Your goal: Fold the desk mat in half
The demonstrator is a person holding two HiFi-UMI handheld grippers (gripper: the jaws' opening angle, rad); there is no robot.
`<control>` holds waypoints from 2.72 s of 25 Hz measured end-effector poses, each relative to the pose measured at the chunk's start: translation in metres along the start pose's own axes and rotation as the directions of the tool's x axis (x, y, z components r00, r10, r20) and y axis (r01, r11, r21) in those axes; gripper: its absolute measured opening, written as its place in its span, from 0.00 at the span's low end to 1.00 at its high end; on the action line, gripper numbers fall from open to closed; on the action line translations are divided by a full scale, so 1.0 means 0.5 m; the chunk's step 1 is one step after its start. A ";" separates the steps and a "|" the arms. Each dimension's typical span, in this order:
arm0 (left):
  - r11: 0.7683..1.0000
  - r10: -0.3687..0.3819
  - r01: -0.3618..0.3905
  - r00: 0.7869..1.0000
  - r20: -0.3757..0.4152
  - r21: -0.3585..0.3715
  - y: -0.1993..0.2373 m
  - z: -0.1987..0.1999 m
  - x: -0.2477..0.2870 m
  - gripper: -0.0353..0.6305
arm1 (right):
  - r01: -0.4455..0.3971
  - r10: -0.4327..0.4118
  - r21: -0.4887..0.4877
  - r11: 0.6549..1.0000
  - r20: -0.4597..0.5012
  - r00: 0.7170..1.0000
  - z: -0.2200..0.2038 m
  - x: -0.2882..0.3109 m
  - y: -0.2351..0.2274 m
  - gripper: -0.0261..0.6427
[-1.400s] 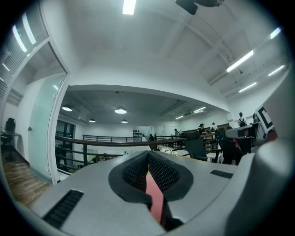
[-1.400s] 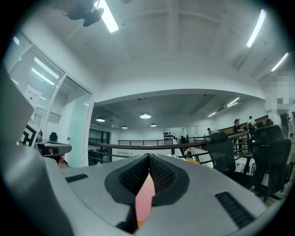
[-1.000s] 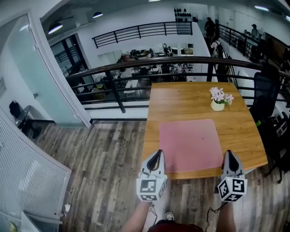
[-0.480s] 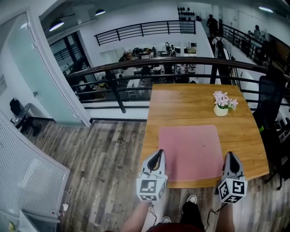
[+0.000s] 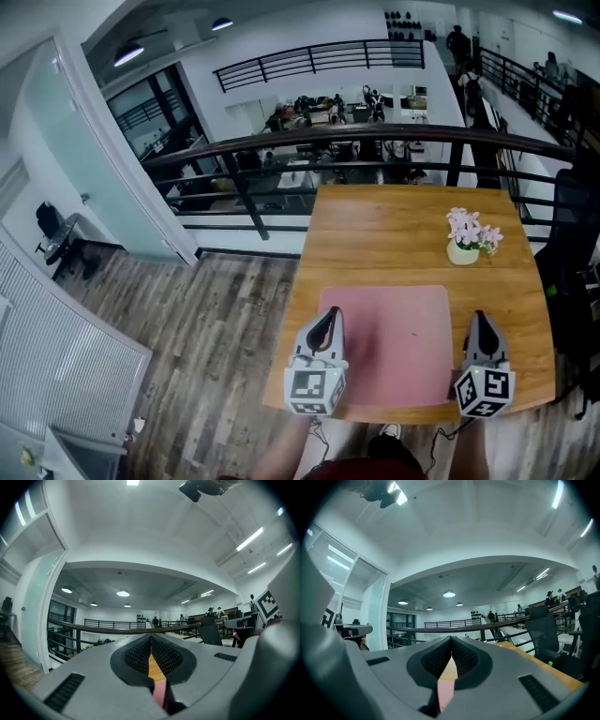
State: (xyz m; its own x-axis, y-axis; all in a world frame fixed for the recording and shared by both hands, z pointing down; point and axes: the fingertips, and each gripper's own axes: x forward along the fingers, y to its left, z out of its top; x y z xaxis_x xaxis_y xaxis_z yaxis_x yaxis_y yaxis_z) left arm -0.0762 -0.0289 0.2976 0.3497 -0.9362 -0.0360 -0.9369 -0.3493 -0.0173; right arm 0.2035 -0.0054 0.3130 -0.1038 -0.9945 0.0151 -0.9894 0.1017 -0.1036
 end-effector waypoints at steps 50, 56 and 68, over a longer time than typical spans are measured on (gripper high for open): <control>0.993 -0.067 0.100 0.912 -0.405 0.062 0.099 -0.339 0.004 0.18 | -0.278 0.250 -0.025 0.960 -0.367 0.896 -0.306 0.123 0.060 0.13; 0.975 -0.139 0.212 0.818 -0.558 0.068 0.085 -0.440 -0.073 0.29 | -0.386 0.305 -0.052 0.921 -0.517 0.800 -0.408 0.068 0.071 0.17; 0.870 -0.261 0.486 0.588 -0.766 0.077 0.034 -0.589 -0.191 0.40 | -0.559 0.369 -0.029 0.829 -0.722 0.585 -0.556 -0.070 0.081 0.29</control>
State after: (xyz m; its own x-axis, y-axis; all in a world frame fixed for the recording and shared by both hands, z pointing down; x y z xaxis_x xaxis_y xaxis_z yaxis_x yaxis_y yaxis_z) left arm -0.1268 0.0428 0.5948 0.4473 -0.4900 0.7482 -0.6450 -0.7563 -0.1096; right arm 0.1389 0.0404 0.5846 -0.4995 -0.5260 0.6883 -0.7649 0.6409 -0.0653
